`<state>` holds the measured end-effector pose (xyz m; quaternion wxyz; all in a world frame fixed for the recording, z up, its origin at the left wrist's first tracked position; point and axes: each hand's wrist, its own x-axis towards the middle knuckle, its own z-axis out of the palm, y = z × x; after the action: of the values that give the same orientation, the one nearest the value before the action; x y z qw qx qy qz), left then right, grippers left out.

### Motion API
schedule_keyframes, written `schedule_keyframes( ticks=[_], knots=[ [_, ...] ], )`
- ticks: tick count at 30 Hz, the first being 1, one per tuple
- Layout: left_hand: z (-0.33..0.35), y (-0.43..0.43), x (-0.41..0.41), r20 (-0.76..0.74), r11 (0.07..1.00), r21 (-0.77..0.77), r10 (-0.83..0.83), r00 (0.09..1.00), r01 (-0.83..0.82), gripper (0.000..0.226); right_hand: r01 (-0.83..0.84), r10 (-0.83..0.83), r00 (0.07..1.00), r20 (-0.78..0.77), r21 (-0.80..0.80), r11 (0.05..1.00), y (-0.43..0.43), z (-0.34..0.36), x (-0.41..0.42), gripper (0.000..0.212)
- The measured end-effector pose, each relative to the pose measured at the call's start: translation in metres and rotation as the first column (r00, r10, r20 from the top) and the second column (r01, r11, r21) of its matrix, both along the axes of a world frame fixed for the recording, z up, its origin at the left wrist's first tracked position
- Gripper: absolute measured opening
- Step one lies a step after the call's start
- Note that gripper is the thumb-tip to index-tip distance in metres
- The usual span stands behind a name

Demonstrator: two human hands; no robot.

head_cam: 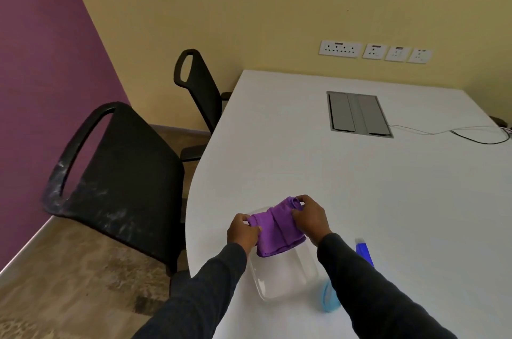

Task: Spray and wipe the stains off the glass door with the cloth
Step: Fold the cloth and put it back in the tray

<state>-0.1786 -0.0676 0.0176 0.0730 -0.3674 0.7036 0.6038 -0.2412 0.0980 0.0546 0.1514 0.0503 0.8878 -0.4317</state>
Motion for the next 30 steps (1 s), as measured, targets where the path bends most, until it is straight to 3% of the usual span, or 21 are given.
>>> schedule_keyframes(
  ticks=[4, 8, 18, 23, 26, 28, 30],
  knots=[
    [-0.012, -0.005, -0.004, 0.055, 0.977, -0.193, -0.078, 0.995, 0.087, 0.048, -0.007, 0.004, 0.999, 0.041, 0.061, 0.998, -0.001, -0.010, 0.000, 0.054],
    [-0.019, -0.006, -0.003, 0.069, 0.957, -0.254, -0.126, 0.990, 0.139, 0.045, -0.008, 0.007, 1.000, 0.012, 0.080, 0.997, 0.004, -0.019, 0.012, 0.060],
    [-0.022, 0.014, 0.016, 0.029, 0.924, -0.328, -0.200, 0.979, 0.198, 0.041, -0.020, 0.018, 0.999, -0.039, -0.054, 0.998, 0.038, -0.018, 0.104, 0.026],
    [-0.028, 0.025, 0.035, 0.004, 0.915, -0.356, -0.204, 0.979, 0.192, 0.036, 0.070, -0.062, 0.995, 0.075, -0.098, 0.993, 0.078, -0.018, 0.147, 0.019],
    [-0.033, 0.030, 0.047, -0.005, 0.910, -0.372, -0.197, 0.980, 0.181, 0.033, 0.047, -0.031, 0.978, 0.207, -0.073, 0.996, 0.099, -0.016, 0.157, 0.026],
    [-0.036, 0.034, 0.054, -0.003, 0.908, -0.380, -0.190, 0.982, 0.175, 0.031, 0.003, -0.005, 0.941, 0.337, 0.005, 1.000, 0.113, -0.015, 0.159, 0.040],
    [-0.039, 0.038, 0.062, 0.011, 0.906, -0.386, -0.183, 0.983, 0.173, 0.030, -0.081, -0.009, 0.918, 0.396, 0.210, 0.974, 0.124, -0.016, 0.158, 0.056]
  ],
)
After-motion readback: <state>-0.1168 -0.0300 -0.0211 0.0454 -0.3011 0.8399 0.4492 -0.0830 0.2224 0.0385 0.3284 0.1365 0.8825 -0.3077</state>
